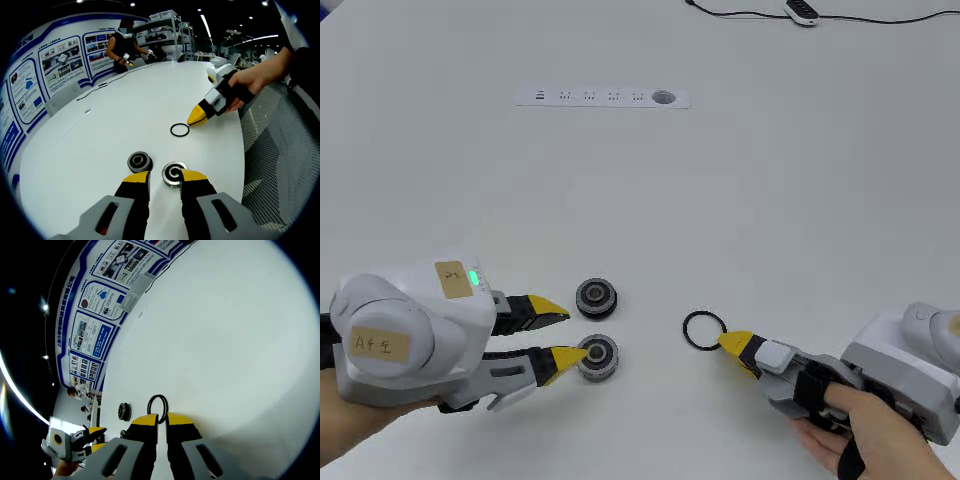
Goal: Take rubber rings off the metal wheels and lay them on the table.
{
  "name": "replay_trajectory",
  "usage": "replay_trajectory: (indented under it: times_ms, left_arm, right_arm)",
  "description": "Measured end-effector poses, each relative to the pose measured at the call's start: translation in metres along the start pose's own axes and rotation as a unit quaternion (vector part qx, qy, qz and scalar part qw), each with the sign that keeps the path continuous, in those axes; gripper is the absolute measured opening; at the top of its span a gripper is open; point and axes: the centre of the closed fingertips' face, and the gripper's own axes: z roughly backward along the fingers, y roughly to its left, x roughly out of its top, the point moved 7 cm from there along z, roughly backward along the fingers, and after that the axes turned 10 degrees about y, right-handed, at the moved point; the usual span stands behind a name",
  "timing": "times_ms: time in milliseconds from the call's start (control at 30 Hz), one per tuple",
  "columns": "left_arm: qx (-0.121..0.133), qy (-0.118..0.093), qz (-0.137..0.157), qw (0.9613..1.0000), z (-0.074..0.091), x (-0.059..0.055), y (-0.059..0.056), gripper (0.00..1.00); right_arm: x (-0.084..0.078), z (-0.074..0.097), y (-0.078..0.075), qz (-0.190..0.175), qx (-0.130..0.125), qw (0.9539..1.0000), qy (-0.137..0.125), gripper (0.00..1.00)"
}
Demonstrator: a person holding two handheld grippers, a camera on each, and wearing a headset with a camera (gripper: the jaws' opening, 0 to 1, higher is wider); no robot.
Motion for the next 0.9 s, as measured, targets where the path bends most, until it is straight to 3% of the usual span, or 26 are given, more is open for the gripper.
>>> replay_trajectory:
  times_ms: [100,267,367,533,667,767,867,900]
  left_arm:
    - [0.000,0.000,0.001,1.0000,0.000,-0.001,0.000,0.24]
    - [-0.001,0.000,0.002,1.0000,0.000,-0.001,0.001,0.24]
    - [-0.002,-0.002,0.002,1.0000,0.000,0.001,0.003,0.25]
    - [0.001,-0.003,0.002,1.0000,-0.003,0.004,0.012,0.24]
    - [0.003,-0.001,-0.001,1.0000,-0.007,0.007,0.019,0.24]
    - [0.005,0.000,-0.002,1.0000,-0.010,0.009,0.025,0.24]
    - [0.005,0.001,-0.001,1.0000,-0.015,0.010,0.031,0.24]
    - [0.003,0.001,0.003,1.0000,-0.018,0.011,0.033,0.23]
  right_arm:
    - [0.002,0.003,0.001,0.013,-0.013,0.9998,-0.008,0.07]
    - [0.009,0.006,0.007,0.037,-0.011,0.9990,-0.025,0.08]
    - [0.016,0.007,0.013,0.091,-0.008,0.9947,-0.048,0.11]
    - [0.016,0.002,0.025,0.126,0.015,0.9911,-0.042,0.15]
    - [0.016,-0.003,0.033,0.174,0.030,0.9836,-0.035,0.18]
    - [0.015,-0.006,0.036,0.180,0.040,0.9825,-0.027,0.19]
    - [0.015,-0.009,0.040,0.199,0.049,0.9785,-0.023,0.19]
    - [0.015,-0.010,0.041,0.215,0.050,0.9751,-0.020,0.19]
